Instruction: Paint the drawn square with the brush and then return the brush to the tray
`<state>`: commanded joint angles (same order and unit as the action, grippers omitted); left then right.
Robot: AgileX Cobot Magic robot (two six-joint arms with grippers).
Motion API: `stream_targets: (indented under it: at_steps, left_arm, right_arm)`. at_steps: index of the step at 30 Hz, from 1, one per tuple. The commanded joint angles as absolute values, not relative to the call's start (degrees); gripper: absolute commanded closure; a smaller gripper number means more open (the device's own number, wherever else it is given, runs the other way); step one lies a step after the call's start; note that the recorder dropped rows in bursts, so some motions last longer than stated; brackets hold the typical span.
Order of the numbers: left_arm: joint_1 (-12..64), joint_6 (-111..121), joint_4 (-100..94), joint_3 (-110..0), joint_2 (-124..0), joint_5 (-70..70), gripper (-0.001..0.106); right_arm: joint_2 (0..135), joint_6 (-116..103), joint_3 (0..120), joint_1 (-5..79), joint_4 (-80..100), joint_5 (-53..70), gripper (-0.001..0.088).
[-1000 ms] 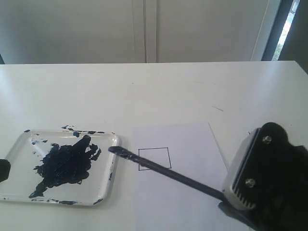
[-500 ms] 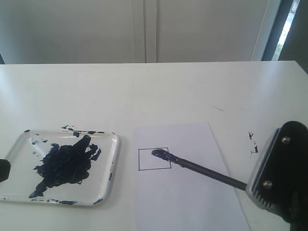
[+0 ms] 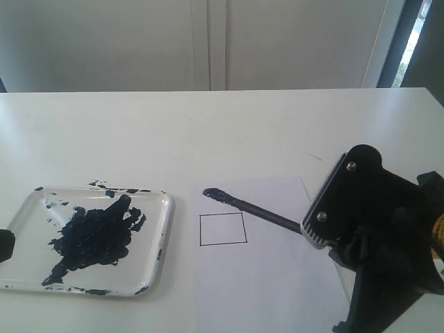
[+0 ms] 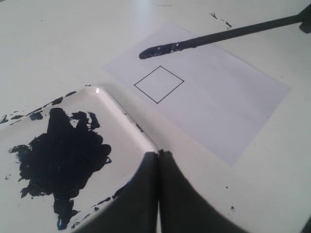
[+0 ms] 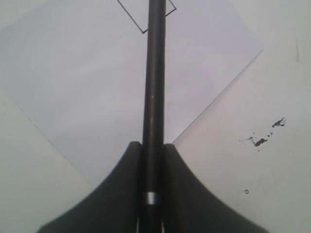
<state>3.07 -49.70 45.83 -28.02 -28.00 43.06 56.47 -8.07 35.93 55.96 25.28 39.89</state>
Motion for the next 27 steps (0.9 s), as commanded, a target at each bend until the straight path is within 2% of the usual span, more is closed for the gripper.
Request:
stream_targets:
  at_steps: [17,23,27]
  left_arm:
    - [3.07,-49.7,45.83,-28.02,-28.0,43.06,0.105]
    - [3.07,-51.41,62.18,-28.02,-28.12,37.61,0.105]
    - [3.07,-50.99,65.14,-28.02,-28.12,37.61,0.105]
  right_arm:
    - [56.47,-8.28,35.93,55.96,24.99,39.28,0.0868]
    - [56.47,-9.23,35.93,55.96,25.1,38.08,0.0868]
    - [56.47,-9.23,35.93,55.96,25.1,38.08,0.0868]
